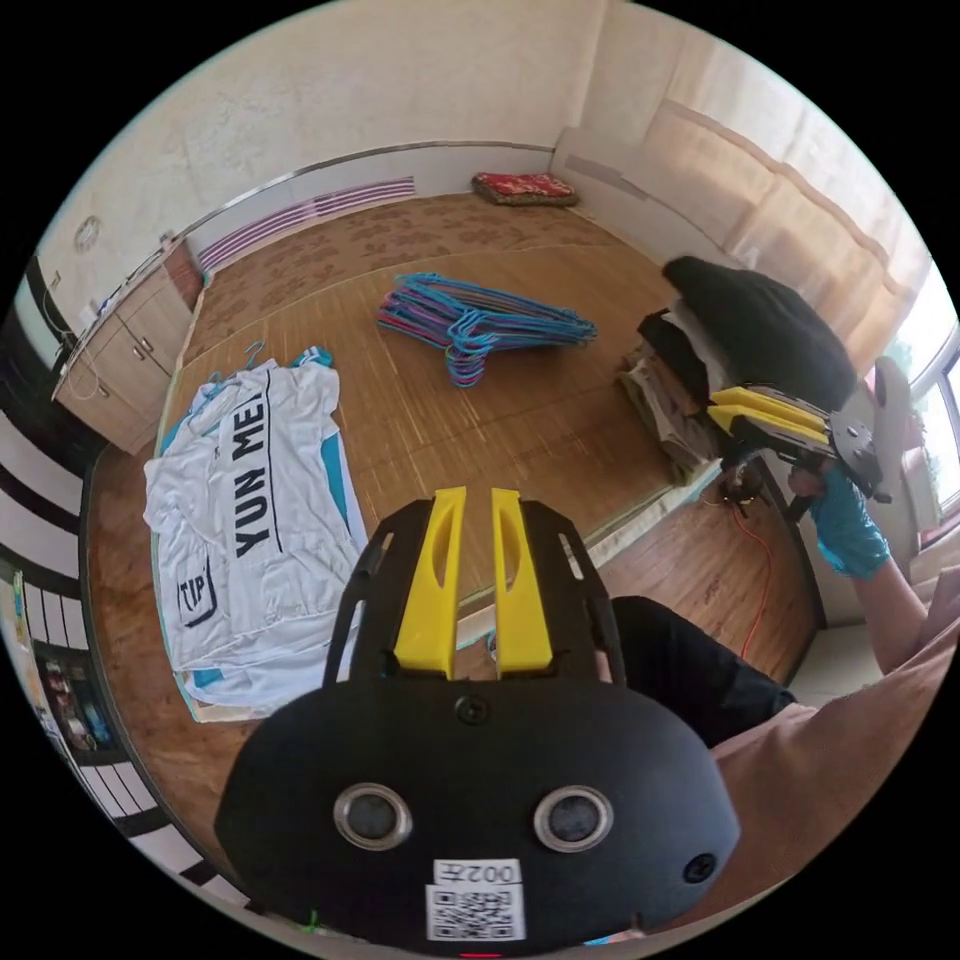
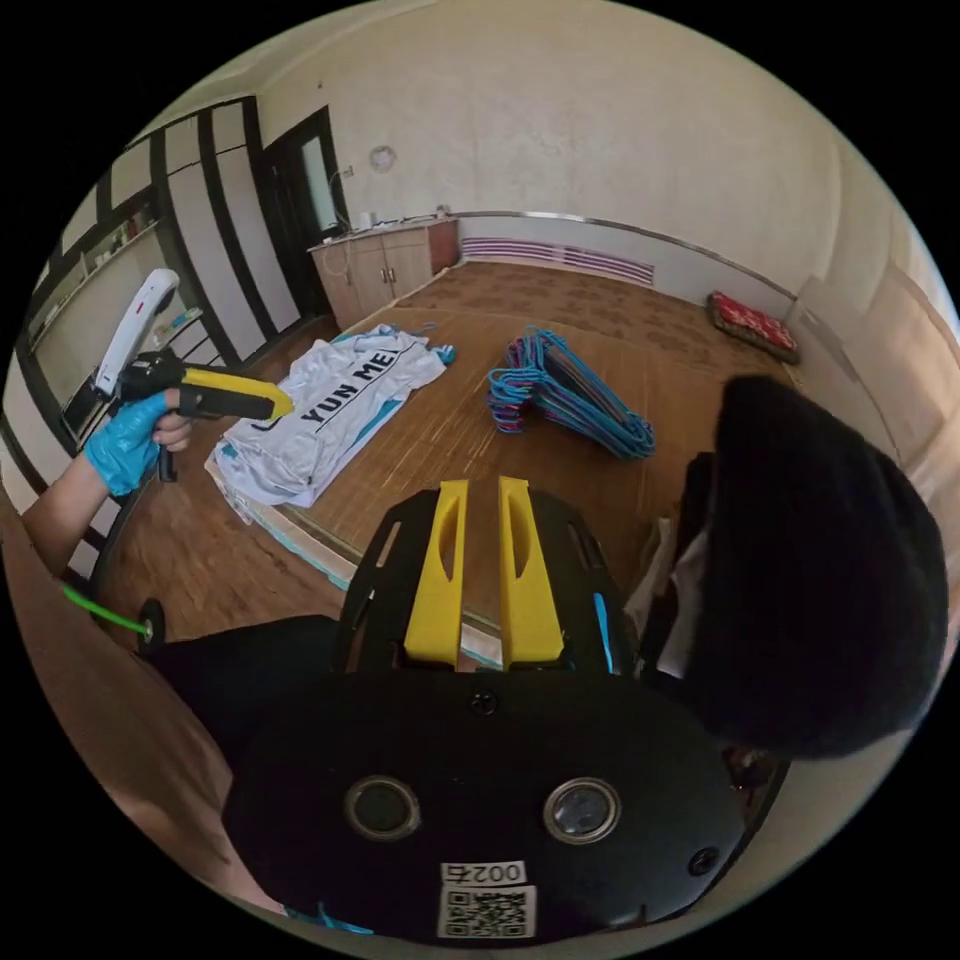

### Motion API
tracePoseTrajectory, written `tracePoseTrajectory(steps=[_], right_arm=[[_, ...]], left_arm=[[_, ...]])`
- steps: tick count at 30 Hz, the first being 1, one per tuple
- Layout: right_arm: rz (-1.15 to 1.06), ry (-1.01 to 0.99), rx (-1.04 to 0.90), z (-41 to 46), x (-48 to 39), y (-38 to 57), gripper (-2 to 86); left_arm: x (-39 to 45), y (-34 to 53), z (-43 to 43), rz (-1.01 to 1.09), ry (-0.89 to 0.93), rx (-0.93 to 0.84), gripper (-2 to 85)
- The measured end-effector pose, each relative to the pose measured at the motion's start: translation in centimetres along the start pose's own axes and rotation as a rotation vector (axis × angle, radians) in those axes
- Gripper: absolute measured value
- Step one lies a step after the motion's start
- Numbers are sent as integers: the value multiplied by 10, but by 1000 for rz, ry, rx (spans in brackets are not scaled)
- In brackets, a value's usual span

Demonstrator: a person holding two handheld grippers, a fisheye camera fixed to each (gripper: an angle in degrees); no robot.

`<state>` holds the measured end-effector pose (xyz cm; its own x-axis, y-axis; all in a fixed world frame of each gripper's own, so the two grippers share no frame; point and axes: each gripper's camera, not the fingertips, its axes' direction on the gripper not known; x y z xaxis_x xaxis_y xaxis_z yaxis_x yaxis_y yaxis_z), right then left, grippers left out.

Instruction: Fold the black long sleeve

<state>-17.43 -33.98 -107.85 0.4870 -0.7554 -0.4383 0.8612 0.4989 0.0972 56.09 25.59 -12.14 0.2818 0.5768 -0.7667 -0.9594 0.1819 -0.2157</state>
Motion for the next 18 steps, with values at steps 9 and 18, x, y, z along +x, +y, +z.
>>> tracePoseTrajectory(steps=[9, 18], right_arm=[[30, 36, 72, 92, -39, 92, 63], [165, 72, 45, 72, -108, 174, 63]], left_arm=[[4, 102, 80, -55, -68, 143, 4], [32, 212, 81, -87, -101, 74, -9]])
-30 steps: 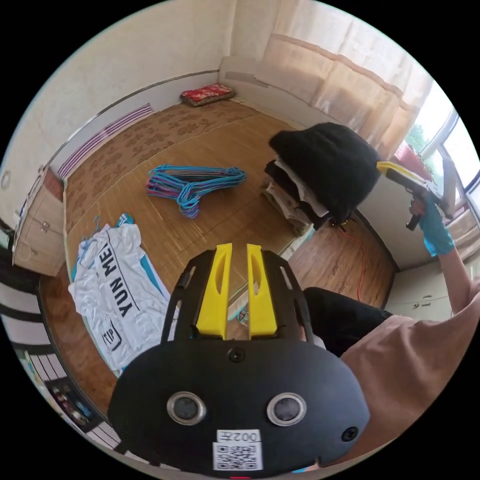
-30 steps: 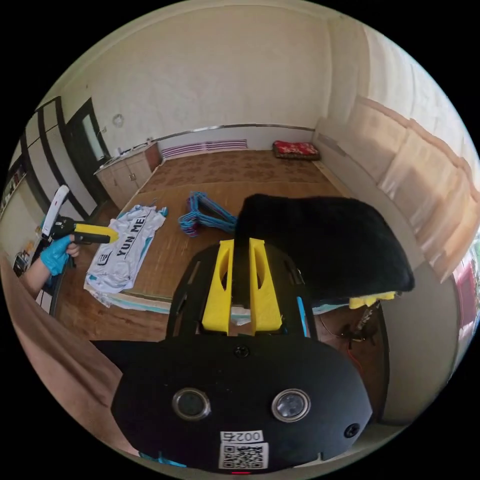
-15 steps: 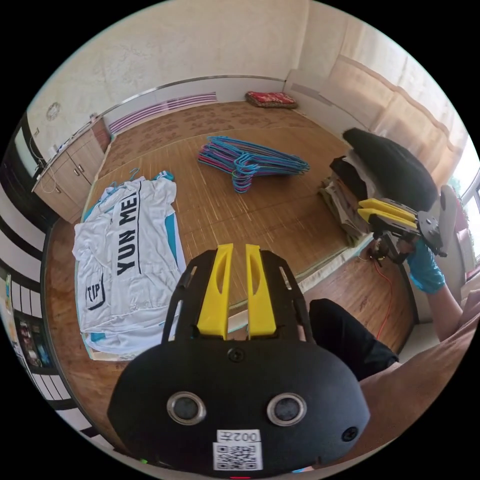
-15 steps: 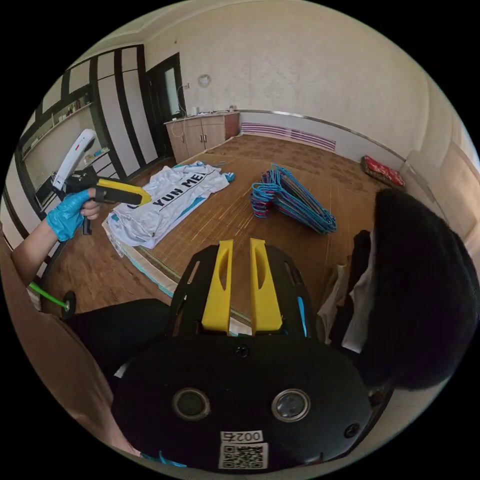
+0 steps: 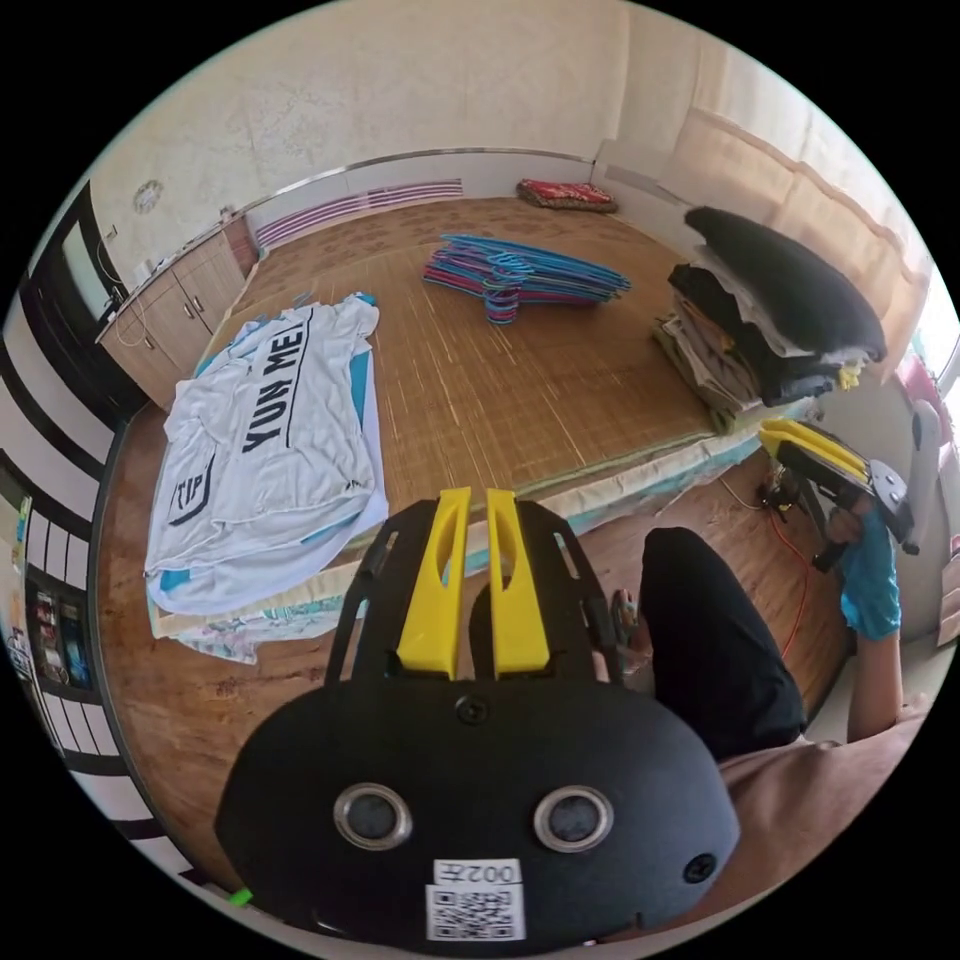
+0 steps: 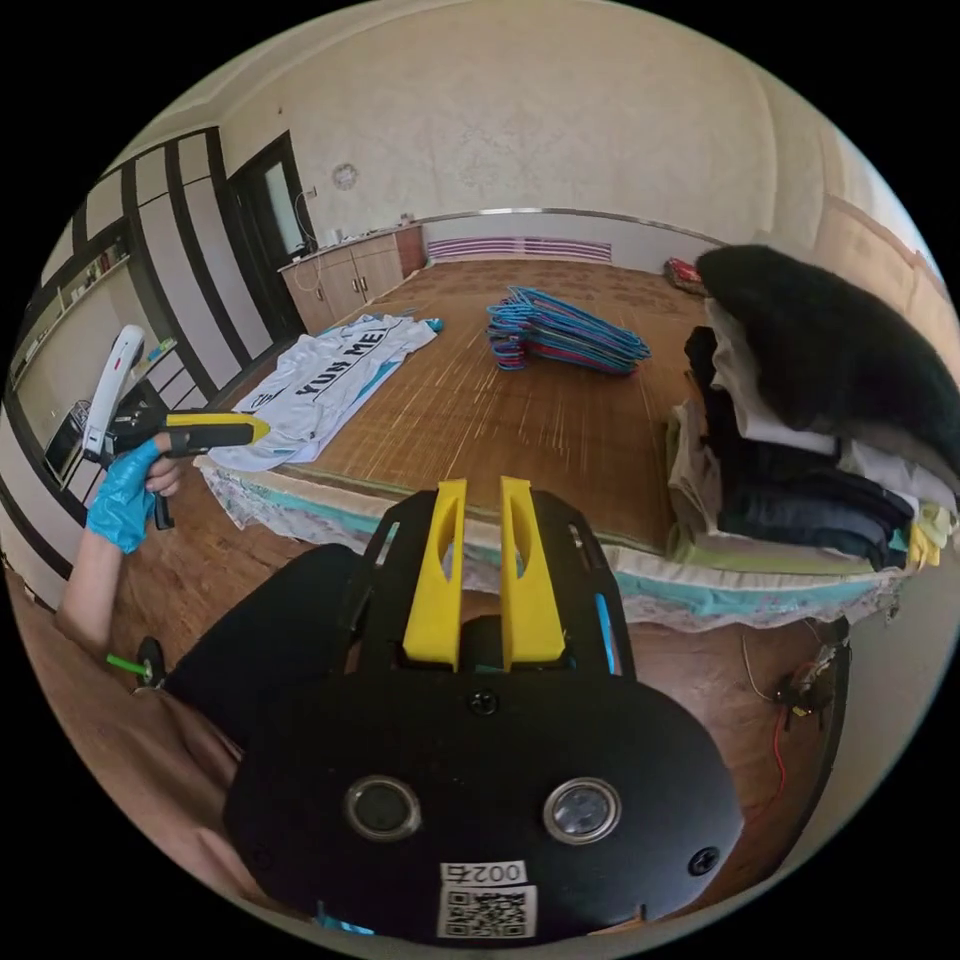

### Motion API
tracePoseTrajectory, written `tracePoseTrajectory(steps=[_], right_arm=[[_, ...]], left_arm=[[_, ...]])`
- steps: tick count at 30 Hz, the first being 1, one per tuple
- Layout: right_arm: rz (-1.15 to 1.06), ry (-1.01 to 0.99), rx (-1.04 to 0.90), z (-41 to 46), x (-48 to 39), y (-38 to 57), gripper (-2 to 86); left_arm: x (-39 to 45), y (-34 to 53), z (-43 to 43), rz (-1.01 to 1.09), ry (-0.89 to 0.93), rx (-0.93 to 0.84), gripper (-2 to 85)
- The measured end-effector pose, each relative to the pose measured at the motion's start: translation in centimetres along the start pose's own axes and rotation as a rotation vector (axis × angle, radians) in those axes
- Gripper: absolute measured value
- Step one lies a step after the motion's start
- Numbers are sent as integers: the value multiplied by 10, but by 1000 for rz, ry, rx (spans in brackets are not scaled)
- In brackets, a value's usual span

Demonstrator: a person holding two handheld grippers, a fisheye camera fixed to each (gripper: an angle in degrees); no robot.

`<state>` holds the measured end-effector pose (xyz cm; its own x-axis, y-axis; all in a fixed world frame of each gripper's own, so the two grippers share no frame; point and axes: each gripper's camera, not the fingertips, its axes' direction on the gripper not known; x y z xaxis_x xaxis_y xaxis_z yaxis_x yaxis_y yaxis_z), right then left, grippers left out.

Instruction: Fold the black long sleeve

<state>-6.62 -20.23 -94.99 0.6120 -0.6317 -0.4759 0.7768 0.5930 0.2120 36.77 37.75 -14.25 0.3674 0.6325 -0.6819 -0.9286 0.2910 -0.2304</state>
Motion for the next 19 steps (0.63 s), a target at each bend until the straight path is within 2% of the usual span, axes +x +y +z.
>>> tracePoseTrajectory(steps=[6, 11, 19], right_arm=[[87, -5, 41, -23, -27, 40, 61], [82, 11, 48, -29, -55, 67, 62], [2, -95, 92, -14, -113, 99, 57]], left_arm=[[11, 59, -23, -21, -15, 60, -10], [19, 109, -37, -56, -15, 111, -14], [32, 148, -35, -101, 11, 136, -17]])
